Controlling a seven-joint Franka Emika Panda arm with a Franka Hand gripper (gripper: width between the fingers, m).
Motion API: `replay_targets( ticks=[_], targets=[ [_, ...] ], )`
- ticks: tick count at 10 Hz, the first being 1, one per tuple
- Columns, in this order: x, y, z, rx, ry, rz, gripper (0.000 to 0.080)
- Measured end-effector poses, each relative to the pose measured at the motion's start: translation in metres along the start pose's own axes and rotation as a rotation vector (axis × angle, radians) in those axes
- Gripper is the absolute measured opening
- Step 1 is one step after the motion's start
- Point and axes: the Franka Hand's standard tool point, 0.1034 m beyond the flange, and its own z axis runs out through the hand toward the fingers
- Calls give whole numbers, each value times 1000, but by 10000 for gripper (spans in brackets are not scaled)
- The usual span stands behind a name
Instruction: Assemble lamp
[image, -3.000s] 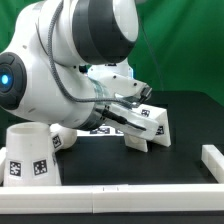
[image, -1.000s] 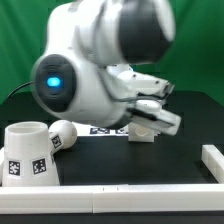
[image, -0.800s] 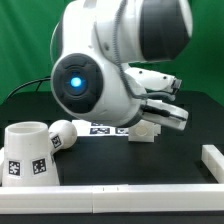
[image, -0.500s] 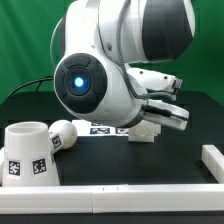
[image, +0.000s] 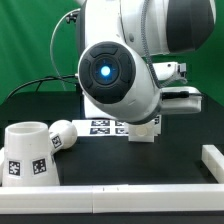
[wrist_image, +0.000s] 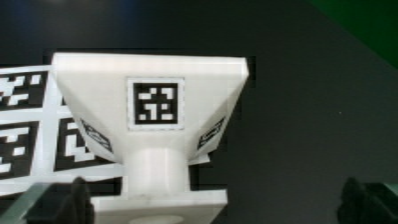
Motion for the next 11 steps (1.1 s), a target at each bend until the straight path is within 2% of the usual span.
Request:
replay_targets(
  ticks=[2, 4, 6, 11],
  targets=[
    [0, 0, 1, 0, -2, 0, 698],
    [5, 6, 12, -6, -54, 1, 698],
    [10, 13, 21, -16, -55, -9, 698],
    [19, 9, 39, -29, -71, 3, 698]
  ],
)
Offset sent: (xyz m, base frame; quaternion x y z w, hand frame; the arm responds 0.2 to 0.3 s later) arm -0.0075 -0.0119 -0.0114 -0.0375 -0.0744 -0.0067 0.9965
